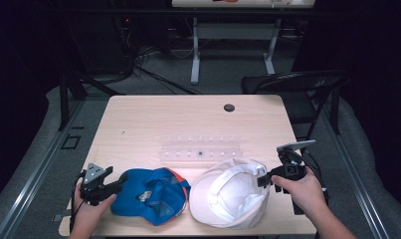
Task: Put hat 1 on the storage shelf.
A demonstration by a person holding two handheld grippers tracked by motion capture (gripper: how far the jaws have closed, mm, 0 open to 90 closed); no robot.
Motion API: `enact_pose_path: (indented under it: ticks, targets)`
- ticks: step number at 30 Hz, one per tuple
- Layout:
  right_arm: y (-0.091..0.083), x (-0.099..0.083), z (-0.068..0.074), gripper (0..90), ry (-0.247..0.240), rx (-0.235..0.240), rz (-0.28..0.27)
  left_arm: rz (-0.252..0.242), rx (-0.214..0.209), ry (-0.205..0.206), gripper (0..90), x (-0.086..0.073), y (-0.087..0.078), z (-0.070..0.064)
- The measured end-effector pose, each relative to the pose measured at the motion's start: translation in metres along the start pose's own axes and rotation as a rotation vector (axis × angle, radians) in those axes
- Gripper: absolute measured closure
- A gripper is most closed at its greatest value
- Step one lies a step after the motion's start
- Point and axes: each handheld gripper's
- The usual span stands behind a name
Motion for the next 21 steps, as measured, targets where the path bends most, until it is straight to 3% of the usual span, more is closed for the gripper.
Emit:
enact_pose_path:
  ticks: [1, 5, 8, 15, 21]
  targets:
    - [-0.001, 0.002, 0.005, 81.0, 0.005, -0.008, -0.013, 0.005, 0.000, -0.001, 37.6, 0.000, 0.000, 0.000]
    - [-0.010, 0.012, 0.021, 80.9, -0.038, -0.056, 0.019, 0.003, -0.001, -0.003, 37.6, 0.000, 0.000, 0.001]
    - [-0.017, 0.021, 0.038, 80.9, -0.049, -0.058, 0.025, -0.005, -0.003, -0.005, 37.6, 0.000, 0.000, 0.001]
    - [-0.025, 0.033, 0.059, 81.0, -0.095, -0.070, 0.071, -0.005, -0.001, -0.009, 37.6, 0.000, -0.001, 0.002]
    - [-0.030, 0.046, 0.071, 81.1, -0.078, -0.085, 0.064, 0.001, -0.001, -0.007, 37.7, 0.001, -0.002, 0.002]
Point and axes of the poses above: each handheld gripper's, and its own axes: y roughly forward along the jaws, x roughly out of its top, z roughly to its left, and after that the axes turned 13 degrees about -y, right-handed
